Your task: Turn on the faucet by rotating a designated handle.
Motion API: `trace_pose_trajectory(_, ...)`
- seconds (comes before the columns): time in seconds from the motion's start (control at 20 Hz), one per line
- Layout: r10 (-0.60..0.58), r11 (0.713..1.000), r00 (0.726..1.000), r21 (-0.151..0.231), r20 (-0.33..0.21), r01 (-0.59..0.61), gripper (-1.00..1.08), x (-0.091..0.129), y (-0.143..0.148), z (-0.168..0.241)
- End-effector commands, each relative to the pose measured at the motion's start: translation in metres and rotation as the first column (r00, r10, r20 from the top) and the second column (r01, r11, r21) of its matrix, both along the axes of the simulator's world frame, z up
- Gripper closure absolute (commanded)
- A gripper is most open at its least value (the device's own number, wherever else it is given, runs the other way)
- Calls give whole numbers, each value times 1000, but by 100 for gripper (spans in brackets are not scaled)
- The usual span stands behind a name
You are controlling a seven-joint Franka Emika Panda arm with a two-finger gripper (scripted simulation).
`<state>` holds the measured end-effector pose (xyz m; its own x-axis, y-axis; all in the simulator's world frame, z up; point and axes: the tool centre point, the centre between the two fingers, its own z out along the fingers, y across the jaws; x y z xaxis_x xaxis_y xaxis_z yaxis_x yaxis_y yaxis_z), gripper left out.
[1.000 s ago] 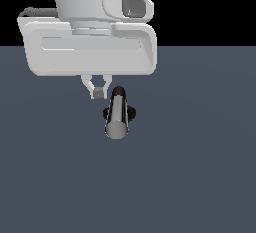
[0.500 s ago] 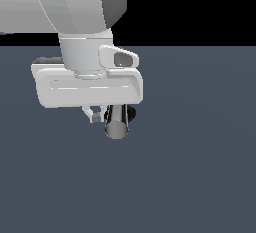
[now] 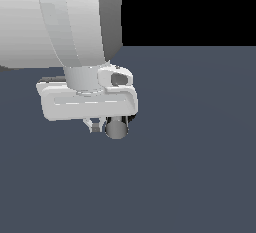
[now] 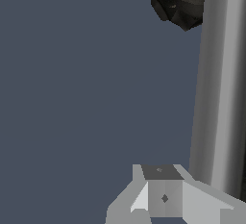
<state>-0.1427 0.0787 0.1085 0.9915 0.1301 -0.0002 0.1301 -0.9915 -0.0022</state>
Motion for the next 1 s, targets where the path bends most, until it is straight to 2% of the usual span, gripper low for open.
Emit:
trace_pose_trajectory(0.0, 2, 1000, 1000, -1, 1, -2, 108, 2, 1, -4)
trace_pose_trajectory(0.4, 3, 1000, 1000, -2, 0, -3, 108, 3, 1, -6)
trace_pose_trajectory(0.95, 3, 1000, 1000, -2, 0, -3, 108, 14, -52, -6)
